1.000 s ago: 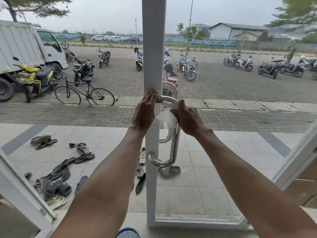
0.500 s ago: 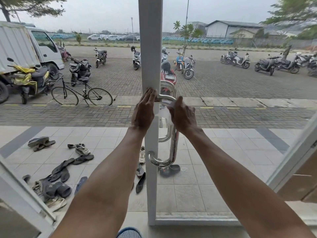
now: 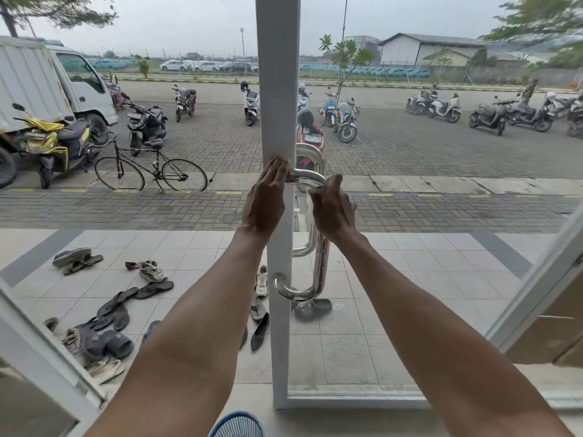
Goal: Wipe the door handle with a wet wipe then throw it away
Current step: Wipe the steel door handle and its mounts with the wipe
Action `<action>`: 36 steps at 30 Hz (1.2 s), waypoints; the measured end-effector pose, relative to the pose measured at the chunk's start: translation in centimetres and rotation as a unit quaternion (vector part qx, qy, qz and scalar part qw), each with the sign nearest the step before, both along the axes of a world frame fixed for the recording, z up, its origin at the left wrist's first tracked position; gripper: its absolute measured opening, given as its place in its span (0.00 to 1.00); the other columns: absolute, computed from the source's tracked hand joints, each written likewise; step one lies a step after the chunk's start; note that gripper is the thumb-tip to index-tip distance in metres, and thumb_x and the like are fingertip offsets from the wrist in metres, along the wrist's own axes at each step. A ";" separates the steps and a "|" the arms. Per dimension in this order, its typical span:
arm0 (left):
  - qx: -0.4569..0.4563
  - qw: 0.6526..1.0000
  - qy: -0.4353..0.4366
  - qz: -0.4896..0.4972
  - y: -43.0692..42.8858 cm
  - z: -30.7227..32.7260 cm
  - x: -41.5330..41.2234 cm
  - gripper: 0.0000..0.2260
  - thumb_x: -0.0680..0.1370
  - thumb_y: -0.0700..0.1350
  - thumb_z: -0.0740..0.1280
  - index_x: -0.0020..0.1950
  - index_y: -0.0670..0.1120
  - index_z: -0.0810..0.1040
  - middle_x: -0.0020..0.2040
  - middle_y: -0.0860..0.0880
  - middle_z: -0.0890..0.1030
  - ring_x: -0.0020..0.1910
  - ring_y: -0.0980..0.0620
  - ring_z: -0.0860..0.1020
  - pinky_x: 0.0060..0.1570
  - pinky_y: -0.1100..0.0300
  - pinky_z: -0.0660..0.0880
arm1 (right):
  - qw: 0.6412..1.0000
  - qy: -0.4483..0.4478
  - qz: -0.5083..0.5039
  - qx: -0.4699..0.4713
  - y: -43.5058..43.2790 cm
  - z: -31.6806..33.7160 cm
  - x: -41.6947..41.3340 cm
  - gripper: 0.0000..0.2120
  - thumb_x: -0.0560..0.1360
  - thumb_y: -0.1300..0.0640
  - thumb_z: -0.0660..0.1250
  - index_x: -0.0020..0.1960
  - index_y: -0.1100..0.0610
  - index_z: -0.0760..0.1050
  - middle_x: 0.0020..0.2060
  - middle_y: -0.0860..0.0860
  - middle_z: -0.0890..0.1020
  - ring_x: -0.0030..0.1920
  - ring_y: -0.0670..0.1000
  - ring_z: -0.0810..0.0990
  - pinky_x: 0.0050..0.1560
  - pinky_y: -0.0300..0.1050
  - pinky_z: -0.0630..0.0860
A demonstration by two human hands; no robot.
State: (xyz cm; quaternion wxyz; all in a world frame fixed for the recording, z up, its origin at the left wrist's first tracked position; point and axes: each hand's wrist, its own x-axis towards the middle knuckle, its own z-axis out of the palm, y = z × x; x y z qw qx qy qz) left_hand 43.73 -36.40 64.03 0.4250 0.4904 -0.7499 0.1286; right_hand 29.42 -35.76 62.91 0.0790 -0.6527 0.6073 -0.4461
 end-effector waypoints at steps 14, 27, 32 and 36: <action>-0.034 0.999 -0.007 0.013 0.6 -0.7 -0.6 0.23 0.76 0.25 0.58 0.71 0.34 0.68 0.70 0.36 0.70 0.73 0.40 0.66 0.69 0.47 0.68 | 0.998 -0.014 -0.034 0.043 0.2 -2.6 -0.3 0.22 0.81 0.44 0.54 0.63 0.62 0.63 0.48 0.56 0.81 0.52 0.61 0.79 0.61 0.61 0.64; -0.114 0.993 -0.038 -0.019 0.7 -1.9 -1.7 0.29 0.68 0.24 0.55 0.69 0.32 0.70 0.68 0.37 0.73 0.69 0.38 0.70 0.68 0.47 0.68 | 0.996 -0.002 -0.017 0.086 0.9 -6.3 -0.7 0.18 0.81 0.45 0.55 0.59 0.60 0.62 0.53 0.57 0.82 0.58 0.61 0.78 0.65 0.65 0.60; -0.119 0.992 -0.042 -0.017 0.2 -2.4 -2.1 0.31 0.68 0.24 0.58 0.71 0.35 0.68 0.70 0.37 0.71 0.71 0.39 0.67 0.71 0.49 0.66 | 0.996 0.009 -0.028 0.079 0.4 -5.0 -1.0 0.15 0.80 0.43 0.55 0.54 0.55 0.62 0.50 0.55 0.81 0.56 0.60 0.78 0.66 0.66 0.59; -0.114 0.992 -0.045 -0.006 0.0 -3.4 -2.8 0.34 0.69 0.24 0.59 0.75 0.39 0.65 0.74 0.37 0.64 0.75 0.39 0.60 0.72 0.45 0.63 | 0.999 -0.004 -0.025 0.027 -0.2 -3.3 -0.8 0.24 0.80 0.43 0.55 0.64 0.62 0.61 0.51 0.55 0.82 0.55 0.61 0.79 0.65 0.68 0.60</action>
